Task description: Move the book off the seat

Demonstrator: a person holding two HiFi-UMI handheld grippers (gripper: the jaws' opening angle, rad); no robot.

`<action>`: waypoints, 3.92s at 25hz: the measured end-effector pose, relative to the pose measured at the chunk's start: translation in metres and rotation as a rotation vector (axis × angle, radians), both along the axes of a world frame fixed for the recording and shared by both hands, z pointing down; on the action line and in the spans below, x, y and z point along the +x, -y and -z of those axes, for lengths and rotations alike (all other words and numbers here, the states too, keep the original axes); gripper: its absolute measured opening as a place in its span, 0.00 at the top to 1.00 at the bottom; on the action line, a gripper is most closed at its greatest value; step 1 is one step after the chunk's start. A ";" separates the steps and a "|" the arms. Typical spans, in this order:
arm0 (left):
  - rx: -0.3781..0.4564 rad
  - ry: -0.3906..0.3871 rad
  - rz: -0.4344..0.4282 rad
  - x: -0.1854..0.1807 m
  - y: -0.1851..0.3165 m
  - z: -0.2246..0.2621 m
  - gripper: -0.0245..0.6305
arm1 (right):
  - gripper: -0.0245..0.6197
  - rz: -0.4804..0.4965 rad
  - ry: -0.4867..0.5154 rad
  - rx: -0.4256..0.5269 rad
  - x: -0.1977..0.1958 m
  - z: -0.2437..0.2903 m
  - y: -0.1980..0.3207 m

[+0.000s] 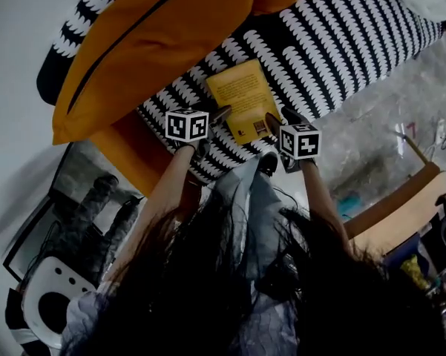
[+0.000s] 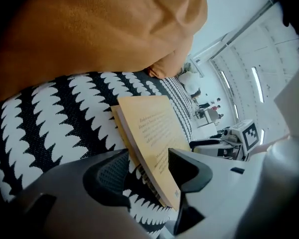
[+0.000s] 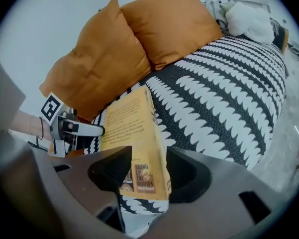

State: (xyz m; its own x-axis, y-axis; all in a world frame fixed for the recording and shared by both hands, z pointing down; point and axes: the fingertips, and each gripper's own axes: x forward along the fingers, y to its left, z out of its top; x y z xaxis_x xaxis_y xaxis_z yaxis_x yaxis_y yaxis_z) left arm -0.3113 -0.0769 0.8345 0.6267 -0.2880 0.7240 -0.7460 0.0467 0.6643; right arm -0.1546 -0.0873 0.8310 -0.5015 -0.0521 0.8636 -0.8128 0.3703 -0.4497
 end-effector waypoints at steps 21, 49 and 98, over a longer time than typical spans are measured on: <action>0.090 -0.034 0.002 0.014 -0.015 0.023 0.60 | 0.69 -0.044 -0.036 0.047 0.001 0.022 -0.020; 0.393 -0.183 -0.039 0.142 0.054 0.229 0.66 | 0.73 -0.341 0.020 0.261 0.126 0.207 -0.020; 0.579 -0.378 -0.586 0.583 -0.104 0.441 0.67 | 0.74 -0.940 0.007 0.514 0.511 0.399 -0.240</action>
State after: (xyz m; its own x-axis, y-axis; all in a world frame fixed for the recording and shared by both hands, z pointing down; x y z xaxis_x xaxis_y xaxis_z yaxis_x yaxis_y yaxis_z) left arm 0.2715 0.0270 0.3932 0.9541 -0.1033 0.2810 -0.2724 -0.6892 0.6714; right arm 0.3562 0.1530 0.4316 -0.0758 -0.7765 0.6256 -0.8687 -0.2566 -0.4237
